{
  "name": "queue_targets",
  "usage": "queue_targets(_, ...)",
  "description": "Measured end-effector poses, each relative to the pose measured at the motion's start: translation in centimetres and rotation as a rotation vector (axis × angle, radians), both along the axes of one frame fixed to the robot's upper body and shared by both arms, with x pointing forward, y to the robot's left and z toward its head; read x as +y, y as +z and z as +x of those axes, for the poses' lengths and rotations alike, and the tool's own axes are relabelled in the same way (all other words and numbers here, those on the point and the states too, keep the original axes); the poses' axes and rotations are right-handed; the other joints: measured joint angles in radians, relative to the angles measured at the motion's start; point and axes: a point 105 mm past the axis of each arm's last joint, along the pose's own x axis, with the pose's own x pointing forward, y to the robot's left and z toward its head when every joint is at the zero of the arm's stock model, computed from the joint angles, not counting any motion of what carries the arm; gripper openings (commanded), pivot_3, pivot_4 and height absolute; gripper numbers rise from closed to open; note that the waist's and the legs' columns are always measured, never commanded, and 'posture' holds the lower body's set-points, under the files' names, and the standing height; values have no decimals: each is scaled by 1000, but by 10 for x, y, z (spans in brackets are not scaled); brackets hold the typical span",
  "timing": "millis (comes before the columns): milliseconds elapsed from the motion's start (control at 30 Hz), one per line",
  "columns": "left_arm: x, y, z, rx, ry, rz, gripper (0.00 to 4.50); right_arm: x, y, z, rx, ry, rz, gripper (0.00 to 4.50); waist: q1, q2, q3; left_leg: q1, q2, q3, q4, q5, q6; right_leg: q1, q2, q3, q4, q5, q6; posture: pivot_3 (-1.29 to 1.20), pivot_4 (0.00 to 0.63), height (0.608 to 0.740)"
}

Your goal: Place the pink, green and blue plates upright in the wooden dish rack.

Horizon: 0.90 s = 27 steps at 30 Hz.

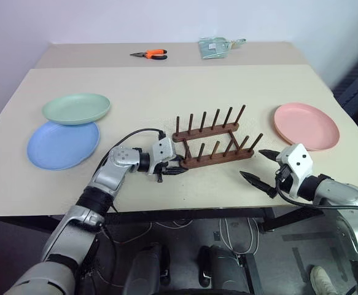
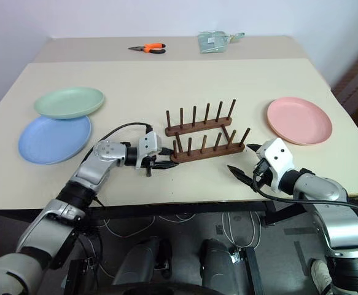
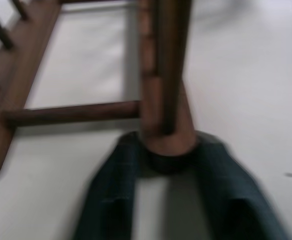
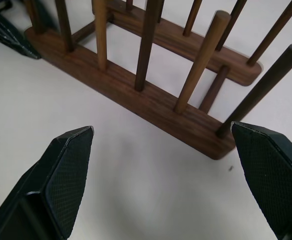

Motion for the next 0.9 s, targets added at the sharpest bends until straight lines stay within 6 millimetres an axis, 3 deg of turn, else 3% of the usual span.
queue_targets(67,2,1,5,-23,35,-4,4167,-2,-3,-2,11,-9,-2,4500,0,0,0,0,0,-1,1,-1,1,2,0,0,0,0,0,0,150,740)
queue_targets(100,4,2,8,-32,60,-7,4448,-3,-6,-3,17,-16,-7,4500,0,0,0,0,0,-1,2,-1,1,2,0,0,0,0,0,0,150,740)
queue_targets(167,11,4,9,-43,107,-6,4358,-5,-9,-5,28,-23,-10,4249,-5,0,0,0,0,-2,2,-1,1,2,0,0,0,0,1,0,150,740)
queue_targets(267,30,1,-6,14,155,-16,3319,-9,-12,-6,57,-36,-25,3301,-24,1,-1,1,2,-2,2,-1,0,2,0,0,0,0,0,0,150,740)
queue_targets(400,35,-3,-41,121,135,-3,1270,-14,-23,-7,104,-48,-87,1279,-25,2,-1,1,3,-2,3,-1,-1,2,1,0,0,0,0,0,150,740)
queue_targets(467,25,-4,-54,140,107,17,1252,-9,-30,-2,123,-37,-103,288,-20,2,-1,0,2,-2,3,-2,0,2,0,0,-1,0,0,0,150,740)
queue_targets(567,8,-6,-56,84,110,39,1252,3,-32,11,107,-37,-109,288,-9,2,-1,0,1,-2,4,-2,0,2,-1,0,-1,0,0,0,150,740)
queue_targets(700,-14,-6,-41,4,210,26,1252,13,-37,35,95,-75,-141,288,5,2,-1,0,0,-3,5,-2,1,4,-1,-1,-1,0,0,0,150,740)
queue_targets(900,-19,-4,-9,-59,390,14,1252,19,-34,68,49,-143,-195,288,-5,2,-3,3,0,-3,6,-2,1,6,-1,-1,-1,0,1,0,150,740)
